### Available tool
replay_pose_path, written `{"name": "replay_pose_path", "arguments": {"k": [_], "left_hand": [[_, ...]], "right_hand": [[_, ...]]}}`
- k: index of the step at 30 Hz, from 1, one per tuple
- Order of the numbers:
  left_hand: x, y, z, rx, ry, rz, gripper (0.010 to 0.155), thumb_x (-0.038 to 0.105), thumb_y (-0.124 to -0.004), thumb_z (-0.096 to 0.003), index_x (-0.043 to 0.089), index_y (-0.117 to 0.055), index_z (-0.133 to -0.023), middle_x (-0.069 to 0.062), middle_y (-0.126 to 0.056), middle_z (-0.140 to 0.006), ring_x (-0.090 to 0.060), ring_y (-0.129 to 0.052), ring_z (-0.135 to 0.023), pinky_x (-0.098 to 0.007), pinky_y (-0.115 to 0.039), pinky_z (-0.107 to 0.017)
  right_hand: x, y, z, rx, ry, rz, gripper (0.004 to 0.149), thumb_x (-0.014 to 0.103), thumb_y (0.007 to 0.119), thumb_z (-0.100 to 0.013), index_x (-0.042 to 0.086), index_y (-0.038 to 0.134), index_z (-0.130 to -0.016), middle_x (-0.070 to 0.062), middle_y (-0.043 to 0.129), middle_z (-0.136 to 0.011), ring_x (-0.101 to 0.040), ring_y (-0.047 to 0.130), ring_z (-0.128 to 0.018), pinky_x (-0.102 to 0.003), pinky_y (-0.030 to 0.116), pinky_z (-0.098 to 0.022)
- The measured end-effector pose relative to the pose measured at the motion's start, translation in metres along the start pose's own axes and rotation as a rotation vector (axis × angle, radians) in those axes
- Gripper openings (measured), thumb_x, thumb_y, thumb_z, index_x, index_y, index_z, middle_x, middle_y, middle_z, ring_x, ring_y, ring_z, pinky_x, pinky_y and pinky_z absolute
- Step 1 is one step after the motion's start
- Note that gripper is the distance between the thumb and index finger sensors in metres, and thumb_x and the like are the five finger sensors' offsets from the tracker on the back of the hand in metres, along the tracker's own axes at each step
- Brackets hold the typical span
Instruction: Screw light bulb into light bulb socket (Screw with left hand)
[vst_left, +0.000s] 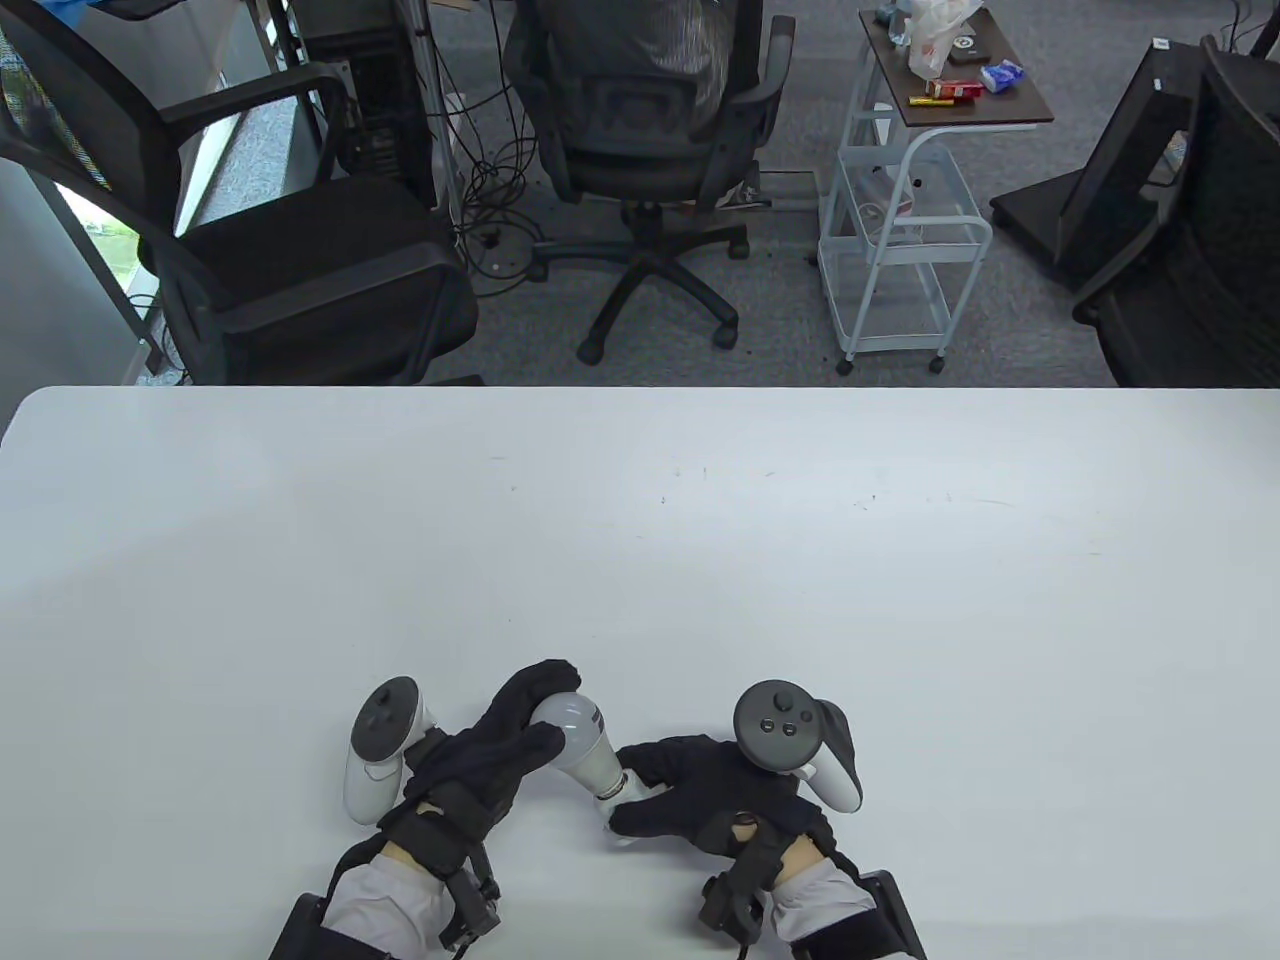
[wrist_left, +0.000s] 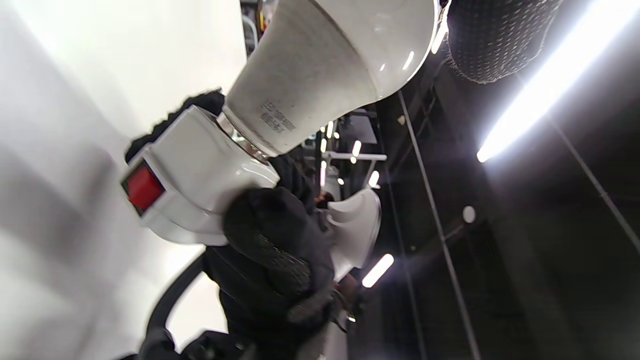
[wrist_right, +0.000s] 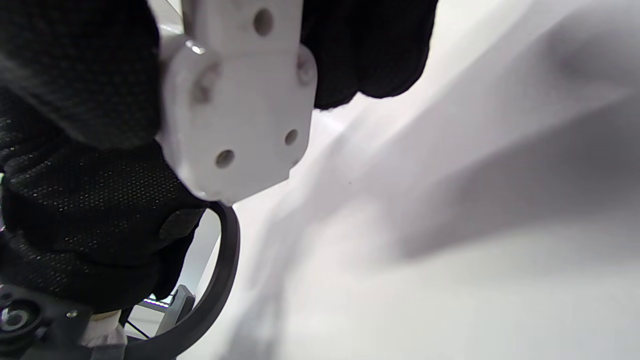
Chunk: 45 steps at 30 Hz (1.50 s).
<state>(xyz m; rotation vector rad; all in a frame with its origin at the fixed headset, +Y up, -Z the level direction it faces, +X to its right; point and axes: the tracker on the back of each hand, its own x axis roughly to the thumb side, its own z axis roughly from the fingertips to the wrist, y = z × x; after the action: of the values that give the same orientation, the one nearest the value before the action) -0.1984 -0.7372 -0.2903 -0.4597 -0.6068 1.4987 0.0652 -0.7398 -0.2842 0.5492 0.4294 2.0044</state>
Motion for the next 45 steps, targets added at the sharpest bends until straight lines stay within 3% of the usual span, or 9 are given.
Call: {"name": "replay_pose_path", "arguments": {"k": [4, 10, 13, 17, 21, 31, 34, 37, 45], "left_hand": [[0.0008, 0.0020, 0.0012, 0.046, -0.021, -0.012, 0.069, 0.054, -0.075, -0.0643, 0.029, -0.040, -0.118, -0.023, -0.041, -0.114, -0.049, -0.036, -0.109, -0.085, -0.032, -0.067], [-0.0064, 0.0031, -0.0014, -0.056, -0.108, 0.205, 0.076, 0.042, -0.069, -0.0660, 0.013, -0.024, -0.120, -0.021, -0.039, -0.121, -0.049, -0.034, -0.112, -0.086, -0.032, -0.067], [-0.0057, 0.0028, -0.0010, -0.056, -0.094, 0.169, 0.072, 0.042, -0.067, -0.0660, 0.016, -0.030, -0.121, -0.024, -0.035, -0.122, -0.054, -0.023, -0.111, -0.087, -0.028, -0.065], [-0.0049, 0.0018, 0.0001, -0.020, -0.025, 0.084, 0.077, 0.063, -0.071, -0.0635, 0.028, -0.032, -0.121, -0.030, -0.023, -0.117, -0.056, -0.017, -0.107, -0.087, -0.023, -0.064], [-0.0011, 0.0025, 0.0012, 0.032, -0.010, -0.016, 0.071, 0.058, -0.073, -0.0646, 0.030, -0.036, -0.119, -0.024, -0.036, -0.113, -0.050, -0.031, -0.108, -0.085, -0.029, -0.067], [-0.0061, 0.0046, -0.0006, -0.043, -0.088, 0.142, 0.072, 0.042, -0.069, -0.0654, 0.015, -0.032, -0.120, -0.021, -0.038, -0.121, -0.050, -0.034, -0.112, -0.086, -0.031, -0.066], [-0.0063, 0.0028, -0.0003, -0.043, -0.077, 0.121, 0.073, 0.046, -0.068, -0.0660, 0.018, -0.030, -0.122, -0.024, -0.033, -0.122, -0.054, -0.023, -0.110, -0.087, -0.026, -0.065], [-0.0081, 0.0007, -0.0007, -0.053, -0.034, 0.104, 0.083, 0.066, -0.067, -0.0633, 0.025, -0.026, -0.122, -0.031, -0.023, -0.119, -0.057, -0.018, -0.108, -0.087, -0.024, -0.064], [-0.0047, 0.0032, 0.0001, 0.001, -0.048, 0.053, 0.071, 0.050, -0.071, -0.0659, 0.024, -0.034, -0.120, -0.024, -0.042, -0.116, -0.050, -0.036, -0.110, -0.085, -0.032, -0.066]], "right_hand": [[-0.0007, -0.0002, -0.0007, 0.009, 0.001, -0.001, 0.062, 0.044, 0.098, -0.041, 0.006, 0.081, -0.087, -0.020, 0.086, -0.082, -0.045, 0.079, -0.077, -0.079, 0.035, -0.066], [-0.0026, 0.0010, -0.0023, 0.041, -0.028, -0.077, 0.062, 0.046, 0.097, -0.042, 0.006, 0.082, -0.087, -0.019, 0.088, -0.080, -0.044, 0.082, -0.074, -0.078, 0.038, -0.065], [-0.0031, 0.0004, -0.0017, 0.020, -0.013, -0.059, 0.062, 0.045, 0.097, -0.042, 0.007, 0.081, -0.088, -0.019, 0.086, -0.082, -0.044, 0.081, -0.076, -0.079, 0.036, -0.065], [-0.0017, 0.0007, -0.0011, 0.008, -0.011, -0.035, 0.062, 0.045, 0.097, -0.041, 0.007, 0.081, -0.088, -0.019, 0.086, -0.082, -0.044, 0.080, -0.076, -0.079, 0.035, -0.065], [-0.0014, 0.0014, -0.0013, 0.010, -0.004, -0.017, 0.062, 0.044, 0.097, -0.041, 0.006, 0.081, -0.088, -0.020, 0.086, -0.082, -0.045, 0.080, -0.077, -0.079, 0.035, -0.066], [-0.0028, 0.0003, -0.0016, 0.019, -0.014, -0.038, 0.062, 0.045, 0.097, -0.041, 0.006, 0.081, -0.087, -0.020, 0.087, -0.081, -0.044, 0.081, -0.076, -0.079, 0.036, -0.065], [-0.0026, -0.0002, -0.0010, 0.004, -0.006, -0.029, 0.062, 0.044, 0.097, -0.042, 0.007, 0.081, -0.088, -0.019, 0.086, -0.082, -0.044, 0.080, -0.077, -0.079, 0.035, -0.066], [-0.0015, -0.0001, -0.0004, -0.010, 0.001, -0.007, 0.062, 0.044, 0.098, -0.041, 0.007, 0.081, -0.088, -0.020, 0.086, -0.082, -0.044, 0.080, -0.077, -0.079, 0.034, -0.066], [-0.0011, -0.0005, -0.0018, 0.016, -0.022, -0.032, 0.062, 0.045, 0.098, -0.041, 0.005, 0.082, -0.085, -0.020, 0.088, -0.079, -0.045, 0.082, -0.073, -0.079, 0.037, -0.065]]}}
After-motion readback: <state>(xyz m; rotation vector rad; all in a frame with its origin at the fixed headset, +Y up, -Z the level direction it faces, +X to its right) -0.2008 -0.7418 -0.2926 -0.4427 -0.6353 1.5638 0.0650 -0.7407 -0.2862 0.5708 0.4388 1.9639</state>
